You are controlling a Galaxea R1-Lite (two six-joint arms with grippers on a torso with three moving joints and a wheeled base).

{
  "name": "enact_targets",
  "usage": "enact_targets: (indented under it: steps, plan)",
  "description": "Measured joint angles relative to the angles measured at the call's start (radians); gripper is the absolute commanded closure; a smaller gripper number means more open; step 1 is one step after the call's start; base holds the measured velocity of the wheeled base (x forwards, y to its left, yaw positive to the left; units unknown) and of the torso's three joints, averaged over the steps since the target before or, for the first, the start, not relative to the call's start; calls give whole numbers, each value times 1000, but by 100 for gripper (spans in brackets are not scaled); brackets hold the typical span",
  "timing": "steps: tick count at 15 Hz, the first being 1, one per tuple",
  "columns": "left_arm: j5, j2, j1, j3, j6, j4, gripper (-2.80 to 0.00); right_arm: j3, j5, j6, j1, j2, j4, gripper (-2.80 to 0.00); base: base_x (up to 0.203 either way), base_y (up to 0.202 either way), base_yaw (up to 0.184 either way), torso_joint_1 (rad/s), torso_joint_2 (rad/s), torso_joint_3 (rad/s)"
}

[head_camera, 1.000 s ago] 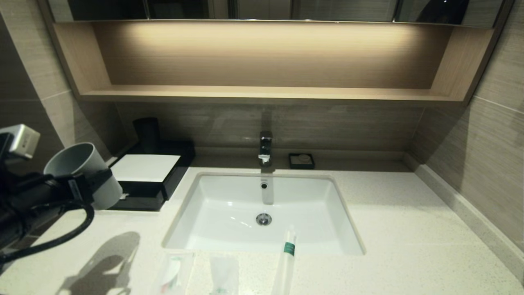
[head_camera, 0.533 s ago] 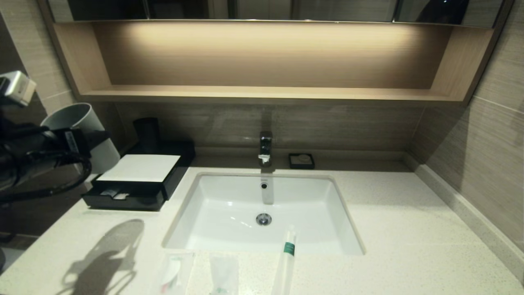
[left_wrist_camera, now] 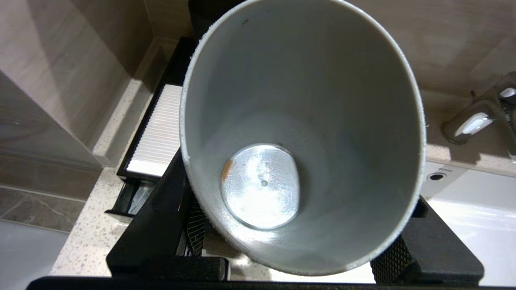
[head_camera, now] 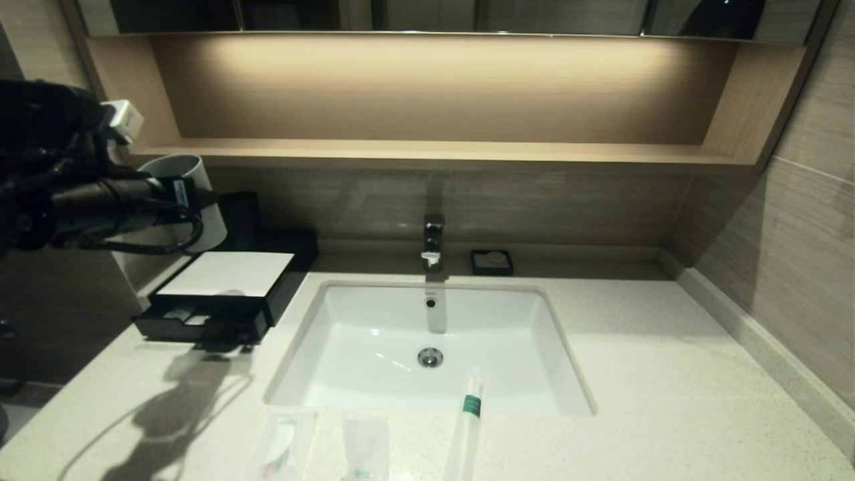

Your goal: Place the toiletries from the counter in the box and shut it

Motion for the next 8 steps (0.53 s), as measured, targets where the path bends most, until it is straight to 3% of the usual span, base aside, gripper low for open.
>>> enact_targets:
  steps: [8]
  plan:
    - [-1, 208, -1, -180, 4, 146, 0, 0, 0, 0, 0, 0, 0, 0, 0, 0, 0, 0, 0, 0]
